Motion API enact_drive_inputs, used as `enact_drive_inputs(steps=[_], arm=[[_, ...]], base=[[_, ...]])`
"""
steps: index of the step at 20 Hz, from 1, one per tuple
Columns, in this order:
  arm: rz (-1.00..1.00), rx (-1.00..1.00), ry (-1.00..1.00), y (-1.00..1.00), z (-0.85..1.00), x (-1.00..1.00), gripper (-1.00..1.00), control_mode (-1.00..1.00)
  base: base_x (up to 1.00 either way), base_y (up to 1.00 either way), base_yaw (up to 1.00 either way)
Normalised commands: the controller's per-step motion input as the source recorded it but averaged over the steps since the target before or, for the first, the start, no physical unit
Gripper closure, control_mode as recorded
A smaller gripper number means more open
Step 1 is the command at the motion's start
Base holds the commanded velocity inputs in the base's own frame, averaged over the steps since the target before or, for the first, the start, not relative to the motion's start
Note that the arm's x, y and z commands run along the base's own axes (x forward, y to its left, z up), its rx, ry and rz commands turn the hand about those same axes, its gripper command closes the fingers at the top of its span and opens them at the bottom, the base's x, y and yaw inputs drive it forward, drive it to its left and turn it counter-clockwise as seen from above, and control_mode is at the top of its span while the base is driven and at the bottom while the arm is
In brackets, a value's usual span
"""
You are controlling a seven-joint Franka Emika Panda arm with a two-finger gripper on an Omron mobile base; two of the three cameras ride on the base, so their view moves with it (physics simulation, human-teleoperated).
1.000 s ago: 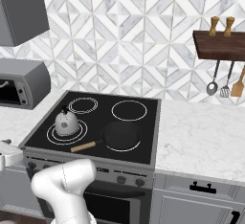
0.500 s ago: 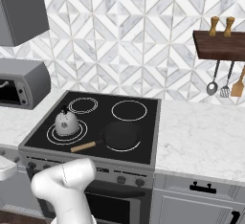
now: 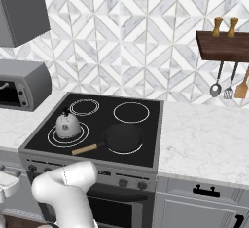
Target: Pick the kettle from the counter and place it on a stove burner. Then turn the burner on.
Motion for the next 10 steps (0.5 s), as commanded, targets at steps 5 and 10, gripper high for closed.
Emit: enact_drive_inputs(steps=[5,10], arm=[[0.03,0.0,-0.09,0.22,-0.46,0.0,-1.0,-1.0],[0.0,0.0,-0.1,0.02,-0.33,0.04,-1.0,-1.0]], base=[[0.0,0.0,0.0],[0.0,0.0,0.0]])
